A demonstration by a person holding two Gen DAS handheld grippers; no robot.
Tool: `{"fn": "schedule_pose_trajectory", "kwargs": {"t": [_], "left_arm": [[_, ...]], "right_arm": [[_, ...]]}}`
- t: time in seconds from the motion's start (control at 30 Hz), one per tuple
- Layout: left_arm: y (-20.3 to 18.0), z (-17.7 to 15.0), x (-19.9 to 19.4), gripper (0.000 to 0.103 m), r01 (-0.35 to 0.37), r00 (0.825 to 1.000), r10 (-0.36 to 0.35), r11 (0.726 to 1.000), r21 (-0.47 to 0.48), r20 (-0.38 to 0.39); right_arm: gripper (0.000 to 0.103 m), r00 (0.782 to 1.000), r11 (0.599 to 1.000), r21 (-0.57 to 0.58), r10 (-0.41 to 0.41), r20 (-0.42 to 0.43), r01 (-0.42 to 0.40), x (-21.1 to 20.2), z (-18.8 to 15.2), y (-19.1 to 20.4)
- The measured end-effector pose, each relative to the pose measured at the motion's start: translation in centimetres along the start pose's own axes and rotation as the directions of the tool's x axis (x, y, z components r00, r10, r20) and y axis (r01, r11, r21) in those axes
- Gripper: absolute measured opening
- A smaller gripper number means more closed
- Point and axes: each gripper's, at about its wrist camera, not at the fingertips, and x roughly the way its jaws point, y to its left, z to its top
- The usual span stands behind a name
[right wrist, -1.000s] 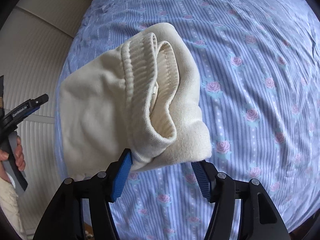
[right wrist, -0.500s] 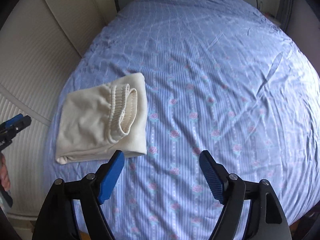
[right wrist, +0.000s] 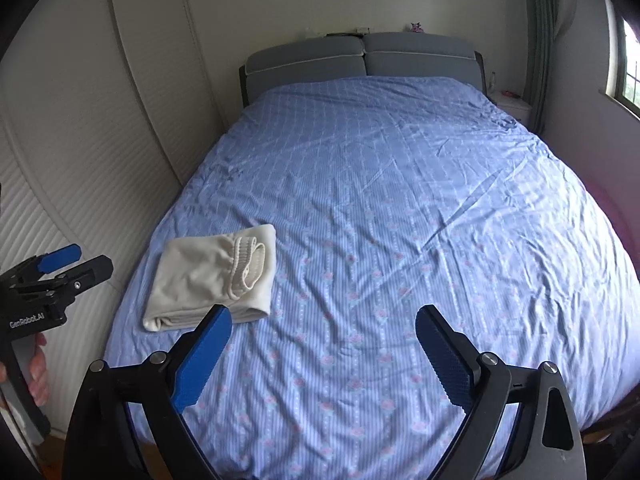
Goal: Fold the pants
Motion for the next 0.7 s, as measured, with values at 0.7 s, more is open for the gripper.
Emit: {"fn": "schedule_pose_trajectory", "kwargs": {"t": [0.7], "left_arm": [[-24.6, -5.8, -9.4, 0.103, 0.037, 0.995, -0.036, 0.999, -0.006, 0.088]], "right_arm": [[0.094, 0.992, 1.0, -0.027, 0.004, 0.126, -0.001, -16.8, -6.4, -18.3]]}}
